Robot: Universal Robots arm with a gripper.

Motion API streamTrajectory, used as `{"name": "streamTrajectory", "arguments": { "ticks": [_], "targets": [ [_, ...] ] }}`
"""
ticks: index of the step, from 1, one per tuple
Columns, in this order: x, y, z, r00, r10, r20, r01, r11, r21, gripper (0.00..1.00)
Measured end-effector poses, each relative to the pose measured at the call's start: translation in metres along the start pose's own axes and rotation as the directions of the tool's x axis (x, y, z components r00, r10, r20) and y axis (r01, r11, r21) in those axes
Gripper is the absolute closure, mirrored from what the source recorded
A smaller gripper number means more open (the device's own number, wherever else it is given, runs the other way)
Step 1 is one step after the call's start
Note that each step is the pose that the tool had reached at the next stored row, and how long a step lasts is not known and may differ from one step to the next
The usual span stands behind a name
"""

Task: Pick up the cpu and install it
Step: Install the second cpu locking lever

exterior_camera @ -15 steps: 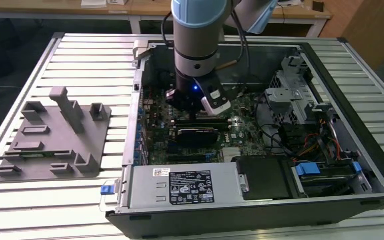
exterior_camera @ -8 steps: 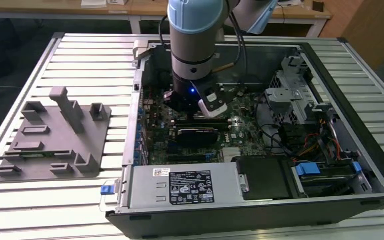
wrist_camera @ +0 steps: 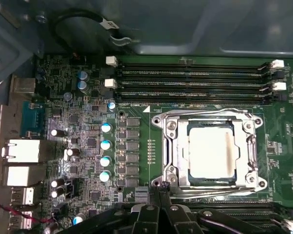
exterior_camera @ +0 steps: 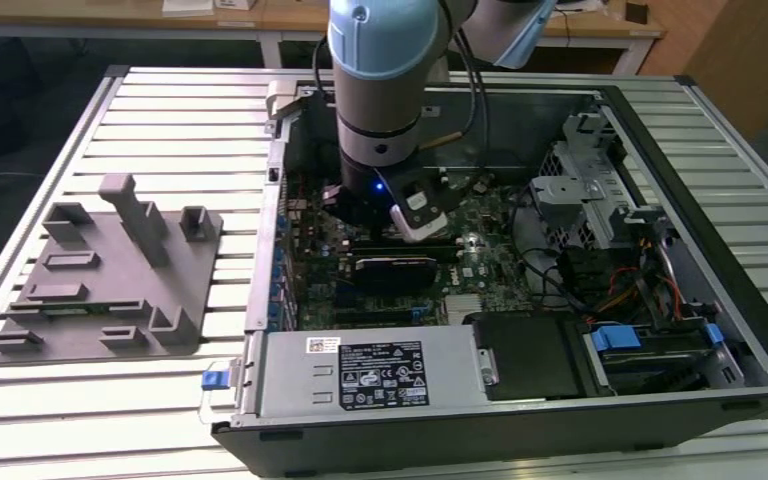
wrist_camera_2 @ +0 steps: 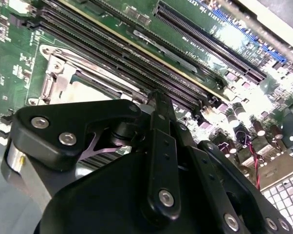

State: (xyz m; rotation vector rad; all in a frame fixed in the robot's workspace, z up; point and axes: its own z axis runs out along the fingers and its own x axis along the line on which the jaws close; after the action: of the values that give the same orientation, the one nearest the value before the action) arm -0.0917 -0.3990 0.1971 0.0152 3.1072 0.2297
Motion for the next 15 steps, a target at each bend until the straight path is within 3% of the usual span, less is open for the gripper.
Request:
{"name": "streamTrajectory", "arguments": {
  "ticks": [2, 6, 15],
  "targets": [
    [0.0003, -0.0003, 0.0011, 1.0000, 0.000, -0.0004, 0.000, 1.0000, -0.0023, 0.89],
    [0.0003, -0.0003, 0.0035, 1.0000, 0.000, 0.0008, 0.000, 0.9999, -0.0151, 0.89],
    [0.0006, -0.0005, 0.0044, 1.0000, 0.000, 0.0001, 0.000, 0.9999, -0.0152, 0.89]
  ]
}}
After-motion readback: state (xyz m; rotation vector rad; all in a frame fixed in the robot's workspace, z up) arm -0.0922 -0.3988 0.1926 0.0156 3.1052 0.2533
